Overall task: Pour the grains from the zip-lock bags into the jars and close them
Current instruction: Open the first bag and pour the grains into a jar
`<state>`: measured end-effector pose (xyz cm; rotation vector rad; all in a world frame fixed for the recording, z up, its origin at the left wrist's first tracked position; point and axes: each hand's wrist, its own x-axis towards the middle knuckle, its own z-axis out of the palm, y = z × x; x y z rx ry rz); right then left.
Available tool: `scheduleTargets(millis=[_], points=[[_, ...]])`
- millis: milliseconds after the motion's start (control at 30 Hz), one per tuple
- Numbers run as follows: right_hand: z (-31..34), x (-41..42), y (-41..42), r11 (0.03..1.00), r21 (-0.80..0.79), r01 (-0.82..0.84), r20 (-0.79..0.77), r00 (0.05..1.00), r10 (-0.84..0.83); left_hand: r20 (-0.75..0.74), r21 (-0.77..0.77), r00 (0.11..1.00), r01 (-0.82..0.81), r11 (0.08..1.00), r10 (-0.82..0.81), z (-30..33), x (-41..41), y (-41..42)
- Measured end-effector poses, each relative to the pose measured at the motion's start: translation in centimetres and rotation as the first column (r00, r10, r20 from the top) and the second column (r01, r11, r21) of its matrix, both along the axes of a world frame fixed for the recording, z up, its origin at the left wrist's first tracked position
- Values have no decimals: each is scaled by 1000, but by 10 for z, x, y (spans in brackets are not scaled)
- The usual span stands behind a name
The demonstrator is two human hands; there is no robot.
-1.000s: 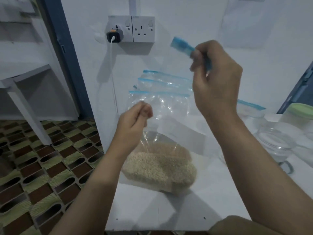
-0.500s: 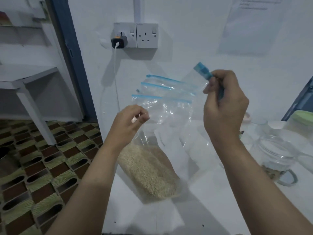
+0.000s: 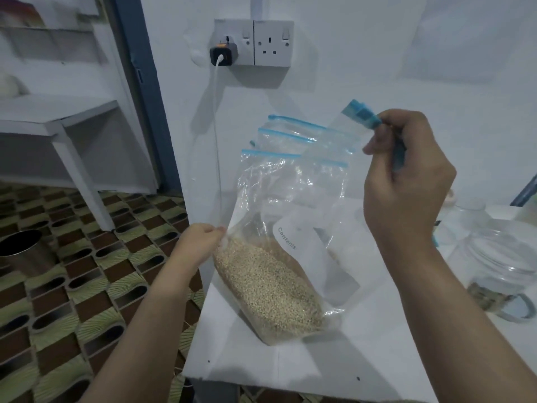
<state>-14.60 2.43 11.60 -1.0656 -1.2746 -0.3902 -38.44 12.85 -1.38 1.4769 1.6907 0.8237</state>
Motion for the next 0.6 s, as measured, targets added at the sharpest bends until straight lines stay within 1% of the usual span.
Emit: scheduleTargets(millis=[67, 100, 167, 233, 300, 367, 400, 500, 600], points=[[1, 0, -3, 1000, 2, 0, -7, 1000, 0, 226, -9, 973, -39, 999, 40, 3, 4, -2], [1, 1, -5, 1000, 6, 3, -9, 1000, -3, 354, -41, 931, -82, 996, 91, 3, 7, -4], [2, 3, -10, 1000, 17, 14, -6, 1000, -14, 541, -105, 816, -172, 980, 201, 2, 16, -9], [3, 5, -15, 999, 33, 30, 1, 1000, -30, 665, -126, 699, -245, 961, 265, 9, 25, -13], [4, 6, -21, 998, 39, 39, -2, 999, -39, 741, -123, 611, -284, 951, 279, 19, 31, -16], [3, 7, -25, 999, 32, 38, -18, 999, -38, 795, -97, 560, -265, 959, 235, 27, 33, -19], [3, 7, -27, 999, 24, 35, -30, 999, -34, 809, -79, 550, -245, 966, 205, 29, 34, -21], [0, 8, -31, 999, 7, 32, -48, 998, -32, 772, -30, 609, -254, 967, 184, 27, 35, -24], [-1, 10, -34, 1000, 4, 18, -62, 998, -17, 760, -20, 613, -312, 950, 217, 23, 37, -25]])
